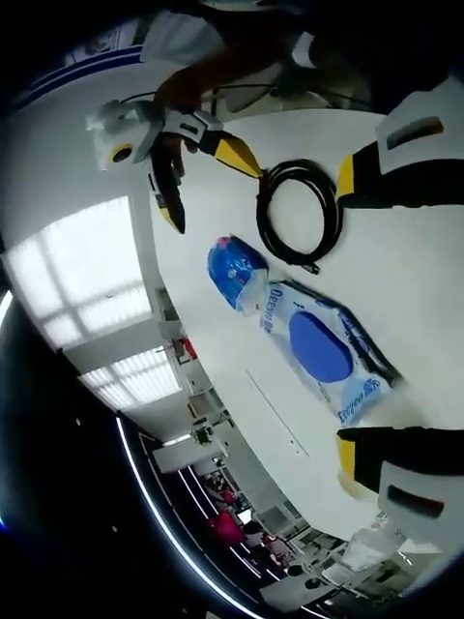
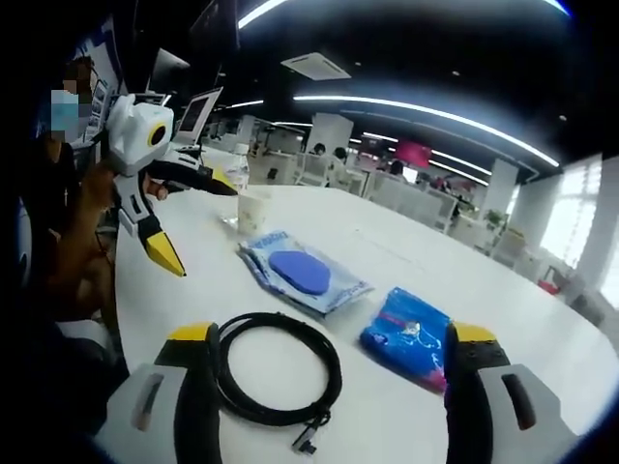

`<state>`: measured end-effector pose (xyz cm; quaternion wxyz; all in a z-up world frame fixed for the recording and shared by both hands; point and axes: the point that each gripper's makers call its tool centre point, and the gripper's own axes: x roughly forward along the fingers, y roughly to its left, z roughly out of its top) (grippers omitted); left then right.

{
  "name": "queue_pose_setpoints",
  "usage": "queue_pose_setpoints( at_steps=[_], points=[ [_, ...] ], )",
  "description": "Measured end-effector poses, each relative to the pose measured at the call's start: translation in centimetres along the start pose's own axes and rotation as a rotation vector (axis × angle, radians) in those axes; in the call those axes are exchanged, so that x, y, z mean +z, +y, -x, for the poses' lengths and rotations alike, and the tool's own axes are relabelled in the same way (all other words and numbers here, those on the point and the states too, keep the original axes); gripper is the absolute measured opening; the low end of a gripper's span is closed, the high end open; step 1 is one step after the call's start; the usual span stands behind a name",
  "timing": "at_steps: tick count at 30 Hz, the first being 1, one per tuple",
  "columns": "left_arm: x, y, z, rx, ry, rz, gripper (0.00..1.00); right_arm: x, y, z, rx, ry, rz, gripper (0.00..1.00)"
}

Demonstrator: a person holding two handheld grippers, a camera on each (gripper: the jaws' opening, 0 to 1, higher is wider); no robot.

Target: Arrange the tabletop items into an orderly group along one side of the table until the central work area is clear of visible clutter.

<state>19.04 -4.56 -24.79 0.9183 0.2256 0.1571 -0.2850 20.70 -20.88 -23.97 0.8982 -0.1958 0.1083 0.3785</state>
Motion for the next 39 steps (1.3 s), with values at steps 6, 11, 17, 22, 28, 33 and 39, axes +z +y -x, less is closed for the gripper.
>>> queue_pose_setpoints(
  at_steps=[6, 11, 17, 22, 28, 33, 39],
  points=[
    [0.1, -1.3, -0.5, -0.032, 0.0, -0.01, 0.93, -0.5, 0.0, 0.3, -0.006, 0.007, 0.002, 0.92],
    [0.0, -1.7, -1.2, -0.046, 0.008, -0.013, 0.93, -1.0, -0.3, 0.5, -0.01, 0.01, -0.003, 0.87],
    [0.0, -2.5, -1.8, -0.074, 0.016, -0.021, 0.89, -1.6, -0.4, 0.4, -0.004, 0.014, -0.005, 0.77],
    [0.0, -3.1, -2.2, -0.09, 0.018, -0.023, 0.87, -2.3, -0.2, 0.1, 0.009, 0.037, -0.007, 0.77],
    [0.0, -4.1, -2.6, -0.128, 0.021, -0.034, 0.8, -2.8, -0.2, 0.1, 0.014, 0.04, -0.014, 0.74],
    [-0.3, -5.0, -3.3, -0.154, 0.032, -0.031, 0.78, -3.4, 0.0, 0.1, 0.024, 0.049, -0.02, 0.7],
    [-0.4, -5.7, -3.7, -0.184, 0.037, -0.015, 0.73, -3.8, -0.1, 0.1, 0.028, 0.05, -0.028, 0.66]
  ],
)
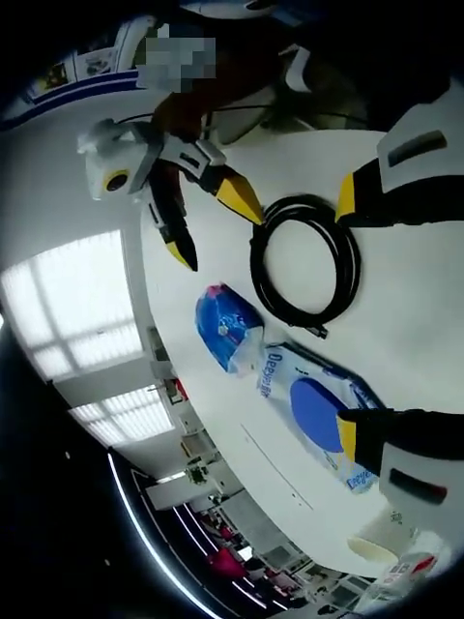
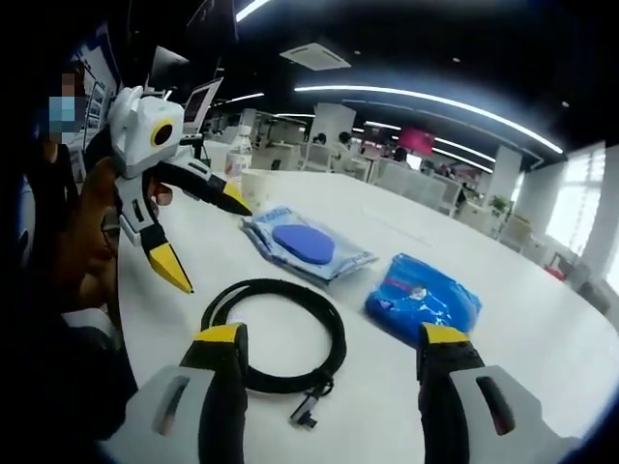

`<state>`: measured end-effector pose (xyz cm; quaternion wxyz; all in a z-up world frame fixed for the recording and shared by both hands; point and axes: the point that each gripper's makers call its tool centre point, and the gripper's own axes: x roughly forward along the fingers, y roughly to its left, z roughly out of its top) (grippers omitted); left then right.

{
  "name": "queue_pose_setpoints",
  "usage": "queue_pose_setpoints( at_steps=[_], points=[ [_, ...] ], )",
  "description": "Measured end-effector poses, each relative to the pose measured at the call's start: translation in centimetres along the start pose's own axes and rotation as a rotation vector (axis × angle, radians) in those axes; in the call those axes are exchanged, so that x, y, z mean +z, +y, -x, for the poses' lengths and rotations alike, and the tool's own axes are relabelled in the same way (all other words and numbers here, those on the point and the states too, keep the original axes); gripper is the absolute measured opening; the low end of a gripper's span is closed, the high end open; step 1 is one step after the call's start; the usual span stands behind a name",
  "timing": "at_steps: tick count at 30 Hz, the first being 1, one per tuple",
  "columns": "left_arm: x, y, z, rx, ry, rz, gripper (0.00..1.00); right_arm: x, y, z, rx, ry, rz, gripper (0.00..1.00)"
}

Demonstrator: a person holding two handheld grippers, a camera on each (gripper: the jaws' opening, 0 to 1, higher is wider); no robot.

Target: Arrange the tabletop items into an orderly group along one side of the table until the central work area is clear of visible clutter.

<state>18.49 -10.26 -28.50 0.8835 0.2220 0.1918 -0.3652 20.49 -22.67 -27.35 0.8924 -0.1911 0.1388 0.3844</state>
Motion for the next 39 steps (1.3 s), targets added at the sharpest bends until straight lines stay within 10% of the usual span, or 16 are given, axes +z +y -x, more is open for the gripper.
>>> queue_pose_setpoints(
  at_steps=[39],
  points=[
    [-0.6, -2.5, -2.7, -0.145, -0.013, 0.046, 0.37, -2.6, 0.7, -2.1, 0.081, -0.013, -0.139, 0.28]
  ],
)
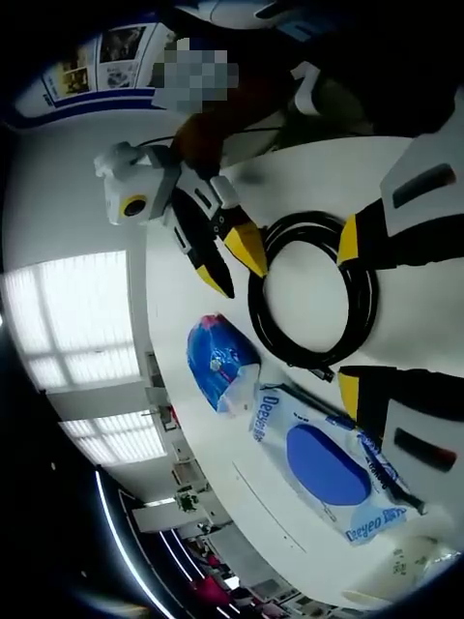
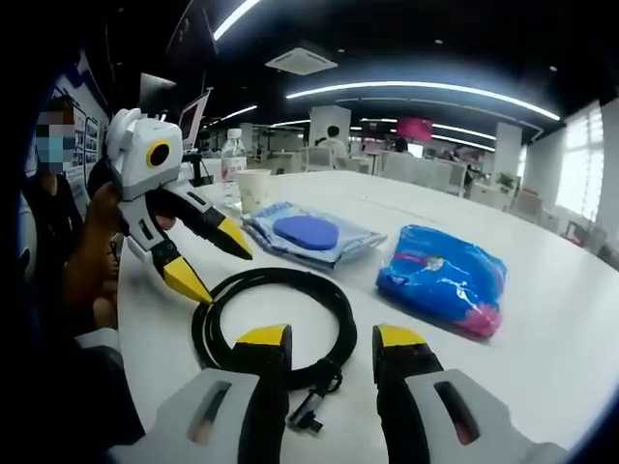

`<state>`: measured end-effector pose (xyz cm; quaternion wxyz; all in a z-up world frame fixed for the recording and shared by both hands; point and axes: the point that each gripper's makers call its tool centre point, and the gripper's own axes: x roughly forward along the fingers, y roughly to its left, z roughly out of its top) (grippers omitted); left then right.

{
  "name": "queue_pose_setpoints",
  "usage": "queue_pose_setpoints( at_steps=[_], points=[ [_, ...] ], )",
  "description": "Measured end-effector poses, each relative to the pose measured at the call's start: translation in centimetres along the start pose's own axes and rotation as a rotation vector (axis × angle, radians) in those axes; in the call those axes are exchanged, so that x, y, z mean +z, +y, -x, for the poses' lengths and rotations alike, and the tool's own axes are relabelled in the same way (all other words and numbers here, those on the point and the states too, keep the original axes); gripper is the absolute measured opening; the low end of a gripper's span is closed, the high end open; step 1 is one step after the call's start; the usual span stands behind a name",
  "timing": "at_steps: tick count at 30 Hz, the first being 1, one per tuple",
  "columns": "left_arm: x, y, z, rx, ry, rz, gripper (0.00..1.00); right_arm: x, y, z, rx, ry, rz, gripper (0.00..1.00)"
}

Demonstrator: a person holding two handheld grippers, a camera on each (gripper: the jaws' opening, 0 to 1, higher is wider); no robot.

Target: Arrange the tabletop items into an orderly group along one side of the table until the central work area is clear of visible clutter.

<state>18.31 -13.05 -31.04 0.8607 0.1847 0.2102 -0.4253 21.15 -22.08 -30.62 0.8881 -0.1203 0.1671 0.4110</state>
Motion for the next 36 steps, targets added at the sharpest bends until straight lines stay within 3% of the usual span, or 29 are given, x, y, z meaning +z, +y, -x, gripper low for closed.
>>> queue_pose_setpoints(
  at_steps=[12, 22, 23, 24, 25, 27, 36],
  points=[
    [-0.13, -0.16, -0.54, -0.023, -0.015, 0.009, 0.31, -0.93, 0.24, -0.64, 0.022, 0.02, -0.011, 0.21],
    [-0.11, -0.36, -0.63, -0.031, -0.027, -0.015, 0.24, -0.84, -0.27, -0.69, -0.02, 0.025, 0.031, 0.1],
    [-0.17, -0.35, -0.6, -0.031, -0.026, -0.015, 0.2, -0.82, -0.37, -0.65, -0.027, 0.027, 0.045, 0.08],
    [-0.15, -0.43, -0.53, -0.04, -0.031, -0.02, 0.0, -0.69, -0.37, -0.63, -0.025, 0.023, 0.06, 0.07],
    [0.14, -0.28, -0.64, -0.042, -0.06, -0.061, 0.01, -0.7, 0.02, -0.71, -0.001, 0.024, 0.061, 0.05],
    [-0.06, -0.49, -0.87, -0.058, -0.061, -0.013, 0.0, -0.6, 0.19, -0.82, 0.003, 0.015, 0.057, 0.04],
    [0.1, 0.4, -0.44, -0.007, -0.025, -0.06, 0.02, -0.56, 0.14, -0.76, -0.013, 0.017, 0.081, 0.04]
  ],
)
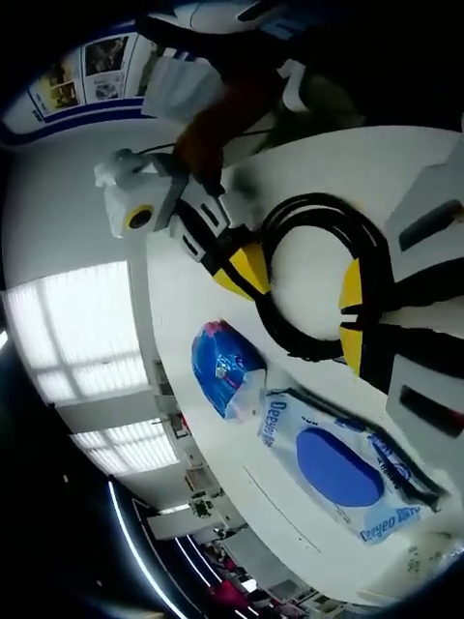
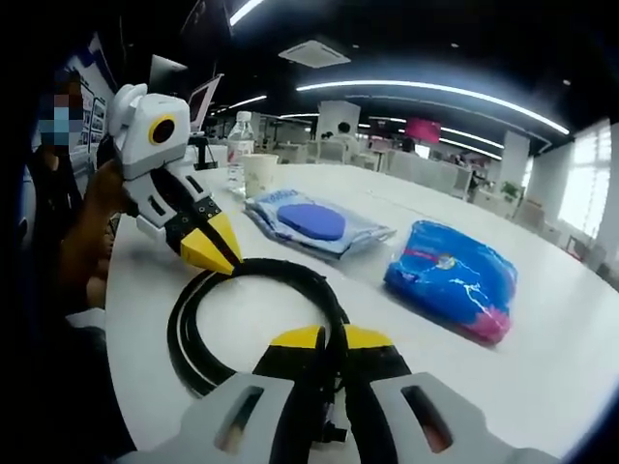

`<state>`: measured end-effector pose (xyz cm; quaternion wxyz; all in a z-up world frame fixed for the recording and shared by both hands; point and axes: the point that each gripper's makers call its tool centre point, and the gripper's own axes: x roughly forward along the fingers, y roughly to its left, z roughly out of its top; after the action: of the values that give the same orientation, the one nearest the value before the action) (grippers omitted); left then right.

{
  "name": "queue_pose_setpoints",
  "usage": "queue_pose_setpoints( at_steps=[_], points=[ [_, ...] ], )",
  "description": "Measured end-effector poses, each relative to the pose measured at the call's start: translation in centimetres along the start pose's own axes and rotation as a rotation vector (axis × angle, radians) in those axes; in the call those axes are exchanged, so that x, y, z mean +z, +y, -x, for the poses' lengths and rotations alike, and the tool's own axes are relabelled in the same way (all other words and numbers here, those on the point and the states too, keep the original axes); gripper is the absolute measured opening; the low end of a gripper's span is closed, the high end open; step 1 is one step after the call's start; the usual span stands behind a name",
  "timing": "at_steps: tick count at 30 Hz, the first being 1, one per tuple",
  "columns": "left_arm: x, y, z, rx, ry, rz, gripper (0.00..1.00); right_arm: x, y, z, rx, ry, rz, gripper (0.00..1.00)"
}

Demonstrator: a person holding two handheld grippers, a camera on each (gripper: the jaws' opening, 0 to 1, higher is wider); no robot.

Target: Arrange the tabletop items into an orderly group along one side of the table until the central work area is clear of visible clutter.

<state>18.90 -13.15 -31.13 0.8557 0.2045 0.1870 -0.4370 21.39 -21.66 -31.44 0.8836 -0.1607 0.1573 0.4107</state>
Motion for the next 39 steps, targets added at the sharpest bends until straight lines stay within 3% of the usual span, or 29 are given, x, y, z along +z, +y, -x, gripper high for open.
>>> queue_pose_setpoints(
  at_steps=[5, 15, 24, 39],
  points=[
    [-0.1, 1.1, 0.3, 0.058, 0.021, 0.006, 0.09, 0.0, 0.1, 0.0, -0.003, 0.002, 0.01, 0.04],
    [0.3, 1.5, -1.3, 0.073, 0.059, -0.025, 0.21, 0.0, 0.3, 0.0, -0.017, -0.003, 0.022, 0.04],
    [0.5, 1.1, -2.2, 0.065, 0.072, -0.033, 0.16, 0.0, 0.3, 0.0, -0.02, -0.008, 0.024, 0.03],
    [0.4, 1.0, -2.9, 0.077, 0.088, -0.041, 0.16, 0.0, 0.4, 0.1, -0.018, -0.02, 0.026, 0.03]
  ],
)
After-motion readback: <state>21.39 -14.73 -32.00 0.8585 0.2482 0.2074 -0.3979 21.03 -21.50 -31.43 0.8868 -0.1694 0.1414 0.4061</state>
